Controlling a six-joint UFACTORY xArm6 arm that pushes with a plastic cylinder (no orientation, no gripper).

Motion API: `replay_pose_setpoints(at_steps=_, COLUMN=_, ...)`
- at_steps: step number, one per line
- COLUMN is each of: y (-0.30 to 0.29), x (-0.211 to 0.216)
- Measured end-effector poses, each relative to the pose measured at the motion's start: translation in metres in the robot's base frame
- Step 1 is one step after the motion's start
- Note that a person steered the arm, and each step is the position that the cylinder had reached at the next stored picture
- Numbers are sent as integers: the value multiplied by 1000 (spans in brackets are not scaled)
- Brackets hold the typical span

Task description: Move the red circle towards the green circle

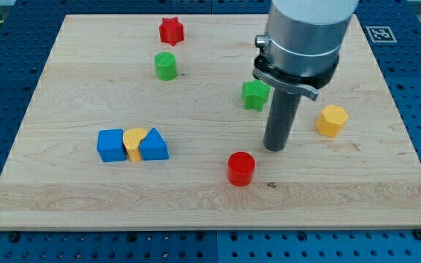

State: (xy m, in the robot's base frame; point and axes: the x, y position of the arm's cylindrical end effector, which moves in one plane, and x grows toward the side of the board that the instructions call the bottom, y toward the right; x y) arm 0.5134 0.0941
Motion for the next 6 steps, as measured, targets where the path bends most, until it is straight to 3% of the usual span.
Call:
replay_pose_setpoints(at_steps=2, y=-1, x=65)
replay_pose_setpoints(at_steps=4, y=-64, x=67)
replay_pose_setpoints(at_steps=6, y=-63, x=31)
